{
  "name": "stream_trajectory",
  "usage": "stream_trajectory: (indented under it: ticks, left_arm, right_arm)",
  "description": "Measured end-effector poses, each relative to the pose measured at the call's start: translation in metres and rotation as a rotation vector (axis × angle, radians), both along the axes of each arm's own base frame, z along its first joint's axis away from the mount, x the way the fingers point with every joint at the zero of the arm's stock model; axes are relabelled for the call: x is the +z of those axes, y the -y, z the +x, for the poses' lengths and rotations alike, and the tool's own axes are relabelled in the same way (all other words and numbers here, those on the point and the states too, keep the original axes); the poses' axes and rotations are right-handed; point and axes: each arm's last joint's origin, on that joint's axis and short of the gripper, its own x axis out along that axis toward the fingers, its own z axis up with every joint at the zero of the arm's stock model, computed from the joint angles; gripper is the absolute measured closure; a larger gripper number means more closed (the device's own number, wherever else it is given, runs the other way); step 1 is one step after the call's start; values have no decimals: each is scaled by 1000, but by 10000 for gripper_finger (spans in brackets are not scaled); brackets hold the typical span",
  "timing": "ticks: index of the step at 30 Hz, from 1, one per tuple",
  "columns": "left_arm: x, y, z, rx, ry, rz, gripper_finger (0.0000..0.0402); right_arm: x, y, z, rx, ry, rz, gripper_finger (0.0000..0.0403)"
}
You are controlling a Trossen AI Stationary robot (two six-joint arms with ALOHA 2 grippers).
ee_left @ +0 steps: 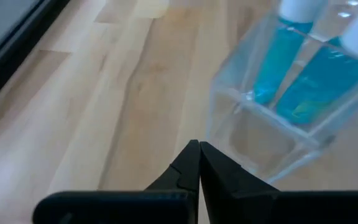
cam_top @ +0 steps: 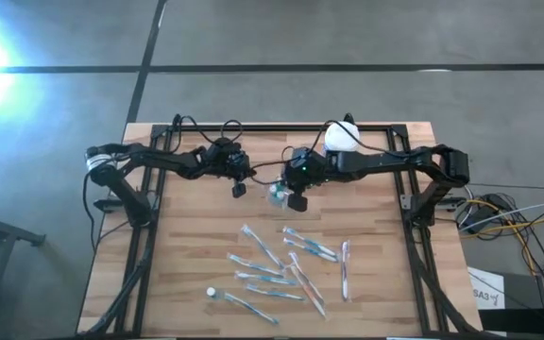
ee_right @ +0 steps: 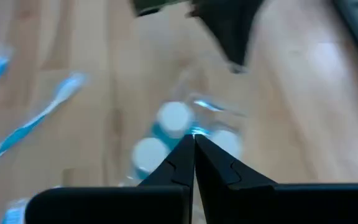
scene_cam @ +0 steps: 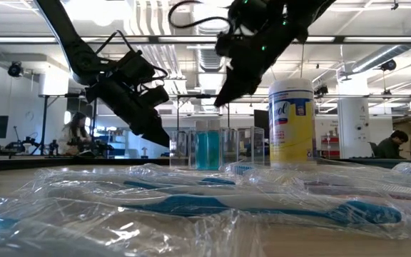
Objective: Pick & Place toothbrushing station
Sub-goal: Adjust the transparent organizer
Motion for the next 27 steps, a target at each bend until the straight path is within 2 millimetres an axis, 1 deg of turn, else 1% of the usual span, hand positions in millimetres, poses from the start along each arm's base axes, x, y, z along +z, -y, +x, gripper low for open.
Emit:
stream_trajectory:
  ticks: [3, 6, 9, 11, 13, 15, 17, 23, 27]
  left_arm:
    - [1, -1, 0, 19, -3, 9, 383]
    - [0, -2, -1, 20, -3, 8, 382]
    - [1, -2, -1, 23, -2, 9, 385]
    - [1, -2, -1, 23, 0, 9, 388]
    - [1, -2, -1, 27, 1, 3, 391]
    - [2, -2, -1, 29, 3, 0, 393]
    - [3, -2, -1, 28, 7, -1, 393]
    - [5, -2, -2, 40, 18, -24, 385]
    - [4, -1, -2, 40, 14, -34, 383]
  right_arm:
    - [16, -11, -7, -27, 35, 18, 394]
    - [21, -36, -7, 9, 46, 56, 394]
    - [11, -68, 0, 69, 29, 95, 394]
    - [0, -86, 4, 95, 3, 115, 394]
    - [-10, -100, 10, 103, 3, 138, 394]
    - [-21, -108, 13, 77, -21, 138, 394]
    - [-33, -112, 16, 27, -46, 123, 394]
    - [-64, -106, 22, -114, -123, 96, 394]
    - [-71, -102, 20, -199, -148, 58, 394]
